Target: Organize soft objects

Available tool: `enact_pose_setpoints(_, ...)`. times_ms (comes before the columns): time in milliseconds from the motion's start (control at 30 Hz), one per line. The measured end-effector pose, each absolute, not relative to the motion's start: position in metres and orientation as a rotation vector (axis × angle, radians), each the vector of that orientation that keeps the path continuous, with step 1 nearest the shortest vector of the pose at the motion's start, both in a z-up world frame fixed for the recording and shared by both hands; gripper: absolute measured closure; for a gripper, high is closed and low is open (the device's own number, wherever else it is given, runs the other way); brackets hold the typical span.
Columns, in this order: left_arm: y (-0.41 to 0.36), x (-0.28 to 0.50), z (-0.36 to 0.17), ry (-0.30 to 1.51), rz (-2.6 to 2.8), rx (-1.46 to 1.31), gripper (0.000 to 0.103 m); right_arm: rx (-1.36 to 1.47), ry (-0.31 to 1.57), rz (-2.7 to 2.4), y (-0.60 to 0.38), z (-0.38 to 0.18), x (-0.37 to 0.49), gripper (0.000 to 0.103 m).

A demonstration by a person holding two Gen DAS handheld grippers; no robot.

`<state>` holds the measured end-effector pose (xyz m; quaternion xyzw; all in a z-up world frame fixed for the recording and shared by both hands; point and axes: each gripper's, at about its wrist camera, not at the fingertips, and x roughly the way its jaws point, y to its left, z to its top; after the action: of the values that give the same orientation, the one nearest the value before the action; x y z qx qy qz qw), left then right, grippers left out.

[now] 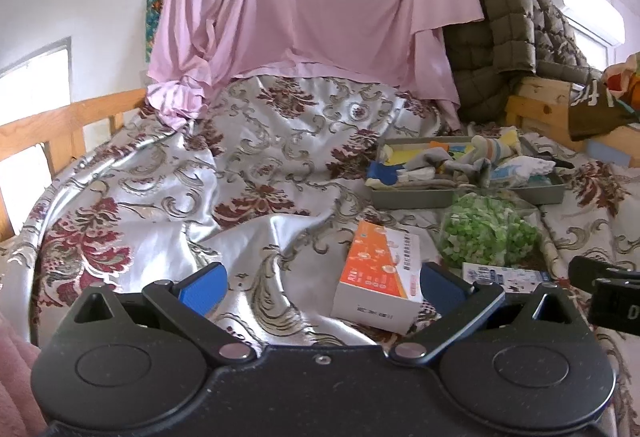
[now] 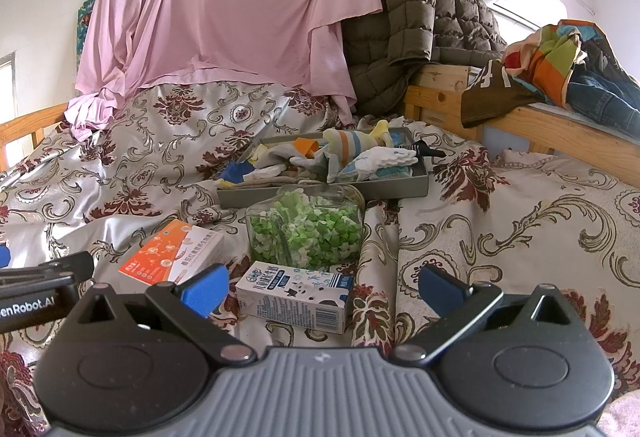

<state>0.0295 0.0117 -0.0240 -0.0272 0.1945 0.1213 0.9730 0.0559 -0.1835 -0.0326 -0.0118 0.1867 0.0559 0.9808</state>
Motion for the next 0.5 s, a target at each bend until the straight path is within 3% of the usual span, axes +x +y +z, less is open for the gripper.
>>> enact_pose_setpoints(500, 0.027, 0.032, -0.021, 0.429, 0.254, -0.154, 0.001, -0.024, 0.376, 0.112, -0.183, -0.031, 0.056, 0.0)
